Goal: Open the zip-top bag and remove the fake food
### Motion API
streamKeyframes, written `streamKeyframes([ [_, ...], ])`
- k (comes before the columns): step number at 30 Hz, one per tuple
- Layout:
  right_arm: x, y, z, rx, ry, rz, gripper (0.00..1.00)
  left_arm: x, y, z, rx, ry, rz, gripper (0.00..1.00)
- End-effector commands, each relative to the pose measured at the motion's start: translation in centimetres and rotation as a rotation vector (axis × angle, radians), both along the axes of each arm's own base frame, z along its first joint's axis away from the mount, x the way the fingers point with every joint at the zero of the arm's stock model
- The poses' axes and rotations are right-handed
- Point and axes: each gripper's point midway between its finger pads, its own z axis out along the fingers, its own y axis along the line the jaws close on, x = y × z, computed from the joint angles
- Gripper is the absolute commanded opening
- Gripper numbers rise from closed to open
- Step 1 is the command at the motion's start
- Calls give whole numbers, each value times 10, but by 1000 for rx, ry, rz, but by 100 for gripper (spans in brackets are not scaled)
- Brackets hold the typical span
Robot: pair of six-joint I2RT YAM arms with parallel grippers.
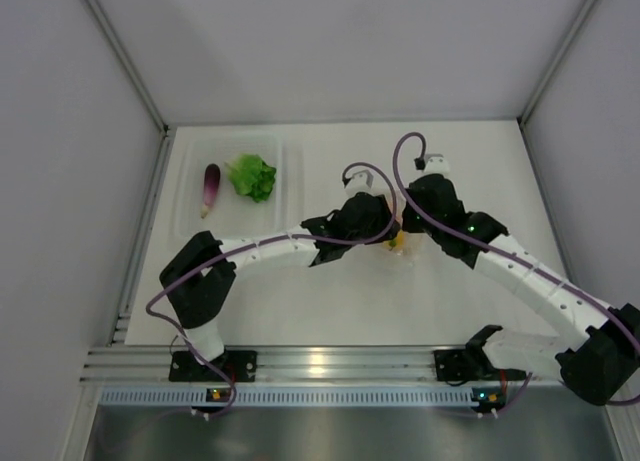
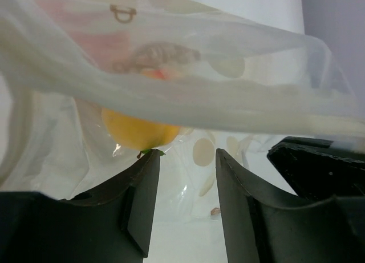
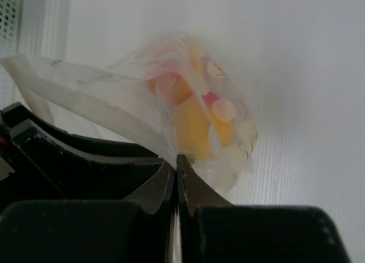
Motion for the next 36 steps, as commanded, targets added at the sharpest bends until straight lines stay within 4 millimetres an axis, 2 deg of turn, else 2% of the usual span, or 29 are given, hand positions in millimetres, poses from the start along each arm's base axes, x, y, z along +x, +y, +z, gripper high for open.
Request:
streamKeyframes([
  [1,-2,-15,8,-22,-20,2,0,4,-7,8,44,-35,-33,50],
  [3,-2,-21,6,-46,-14,-3,0,4,-9,-3,80,-26,-43,54],
  [7,-5,-29,4,-66,-4,-8,0,8,-15,-13,100,-20,-55,55],
  [11,-9,-38,1,-99,5,-14,0,13,-21,-25,138,-19,-60,61],
  [12,-9,-40,1,-105,6,-13,0,17,-24,-19,140,-36,-57,61],
  [13,-10,-42,-1,-113,12,-15,0,18,-24,-22,153,-32,-57,62],
  [14,-11,-42,-1,-110,15,-9,0,20,-25,-29,168,-27,-57,64],
  [16,-11,-43,-5,-114,29,3,0,24,-31,-27,171,-37,-67,65],
  [17,-12,-41,-6,-102,38,19,0,24,-31,-37,197,-25,-71,66],
  [18,-12,-42,-9,-101,45,21,0,28,-35,-33,198,-34,-69,67],
  [21,-14,-38,-15,-69,62,55,0,30,-41,-47,235,-31,-102,69],
  [22,-14,-39,-15,-64,63,56,0,33,-45,-44,234,-38,-106,69],
  [24,-15,-41,-16,-53,67,58,0,33,-43,-59,281,-18,-114,70],
  [33,-16,-39,-8,-12,54,79,0,34,-52,-82,348,-12,-179,85],
  [36,-16,-38,-9,-8,55,86,0,36,-58,-86,347,-15,-195,84],
])
